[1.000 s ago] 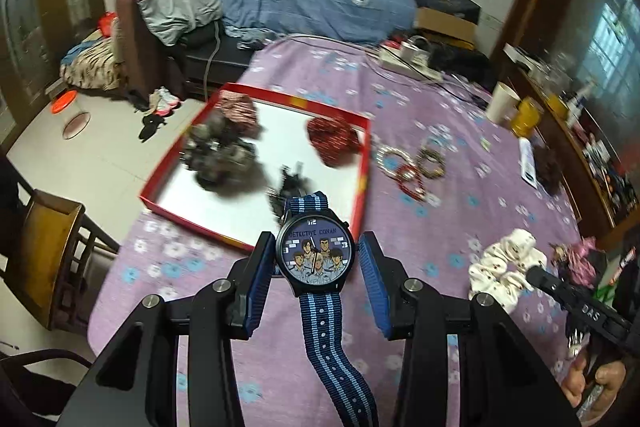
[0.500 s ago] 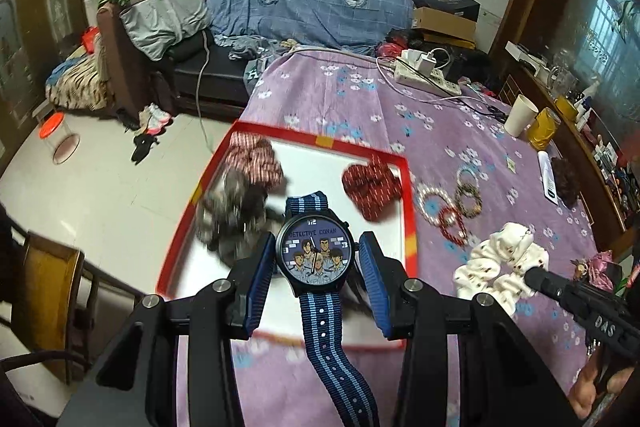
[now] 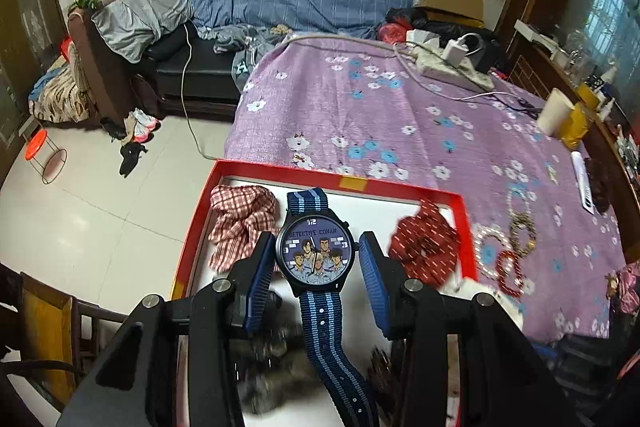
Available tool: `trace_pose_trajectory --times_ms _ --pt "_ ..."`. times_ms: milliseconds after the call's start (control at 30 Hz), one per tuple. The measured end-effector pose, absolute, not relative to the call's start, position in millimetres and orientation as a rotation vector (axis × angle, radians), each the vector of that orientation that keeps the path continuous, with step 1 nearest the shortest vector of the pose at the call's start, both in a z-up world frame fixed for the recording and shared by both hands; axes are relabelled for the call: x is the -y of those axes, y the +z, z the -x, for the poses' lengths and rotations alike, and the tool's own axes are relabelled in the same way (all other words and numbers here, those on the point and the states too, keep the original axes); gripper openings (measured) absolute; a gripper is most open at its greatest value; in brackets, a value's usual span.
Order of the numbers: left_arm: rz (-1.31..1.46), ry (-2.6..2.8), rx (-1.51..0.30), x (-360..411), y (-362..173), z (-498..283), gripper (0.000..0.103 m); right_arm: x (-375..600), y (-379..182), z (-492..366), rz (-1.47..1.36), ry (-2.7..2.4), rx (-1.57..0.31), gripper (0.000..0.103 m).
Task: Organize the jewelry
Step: 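Carry the held scrunchie and watch over the red-rimmed tray, then open both tools to drop the scrunchie and watch onto the tray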
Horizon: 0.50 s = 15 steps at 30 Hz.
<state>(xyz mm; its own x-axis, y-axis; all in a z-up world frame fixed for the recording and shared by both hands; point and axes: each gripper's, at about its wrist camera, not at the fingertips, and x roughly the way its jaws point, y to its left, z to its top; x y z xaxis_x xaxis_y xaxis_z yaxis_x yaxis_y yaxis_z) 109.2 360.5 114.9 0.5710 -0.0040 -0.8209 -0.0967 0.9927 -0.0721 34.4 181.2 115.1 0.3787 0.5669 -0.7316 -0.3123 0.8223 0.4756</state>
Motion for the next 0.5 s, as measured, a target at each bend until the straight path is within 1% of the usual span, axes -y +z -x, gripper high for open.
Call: trace_pose_trajectory --times_ms 233,500 --pt "0.136 0.039 -1.020 -365 83 -135 0.042 -190 82 -49 -0.236 0.510 -1.106 0.004" --pt "0.137 0.038 -1.062 -365 58 -145 0.042 -199 66 -54 -0.194 0.490 -1.133 0.004"
